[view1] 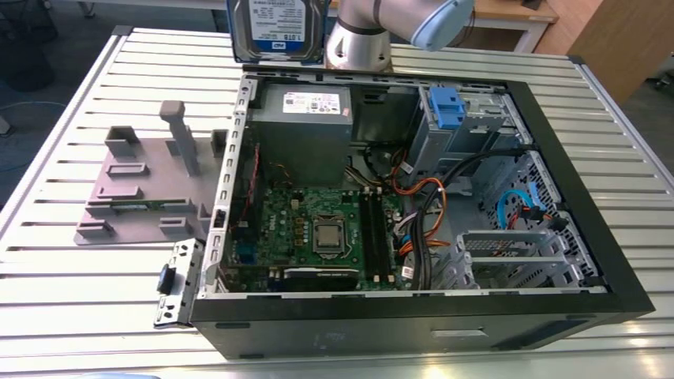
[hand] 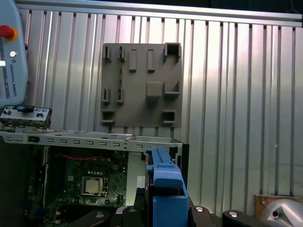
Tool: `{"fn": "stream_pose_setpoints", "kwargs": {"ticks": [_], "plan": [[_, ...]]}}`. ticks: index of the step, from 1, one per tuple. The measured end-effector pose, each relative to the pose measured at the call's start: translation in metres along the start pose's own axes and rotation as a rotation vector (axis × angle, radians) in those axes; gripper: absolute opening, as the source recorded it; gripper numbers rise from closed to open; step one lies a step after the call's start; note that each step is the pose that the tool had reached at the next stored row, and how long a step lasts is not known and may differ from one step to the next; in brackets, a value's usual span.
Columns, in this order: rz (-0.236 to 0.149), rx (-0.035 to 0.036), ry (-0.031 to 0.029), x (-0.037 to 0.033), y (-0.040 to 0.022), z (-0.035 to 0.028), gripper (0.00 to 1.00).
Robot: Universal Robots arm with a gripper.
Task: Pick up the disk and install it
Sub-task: 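Pick up the disk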
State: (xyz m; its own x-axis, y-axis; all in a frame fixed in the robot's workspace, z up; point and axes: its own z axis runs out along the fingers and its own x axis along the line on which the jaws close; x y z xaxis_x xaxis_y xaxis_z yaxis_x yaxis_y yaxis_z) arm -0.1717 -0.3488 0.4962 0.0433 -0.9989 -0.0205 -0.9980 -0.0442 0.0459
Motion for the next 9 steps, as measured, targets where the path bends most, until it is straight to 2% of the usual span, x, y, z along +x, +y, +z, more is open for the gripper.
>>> {"fn": "stream_pose_setpoints", "kwargs": {"ticks": [9], "plan": [[0.0, 0.0, -0.0001, 0.0031, 0.0002, 0.0, 0.37]]}}
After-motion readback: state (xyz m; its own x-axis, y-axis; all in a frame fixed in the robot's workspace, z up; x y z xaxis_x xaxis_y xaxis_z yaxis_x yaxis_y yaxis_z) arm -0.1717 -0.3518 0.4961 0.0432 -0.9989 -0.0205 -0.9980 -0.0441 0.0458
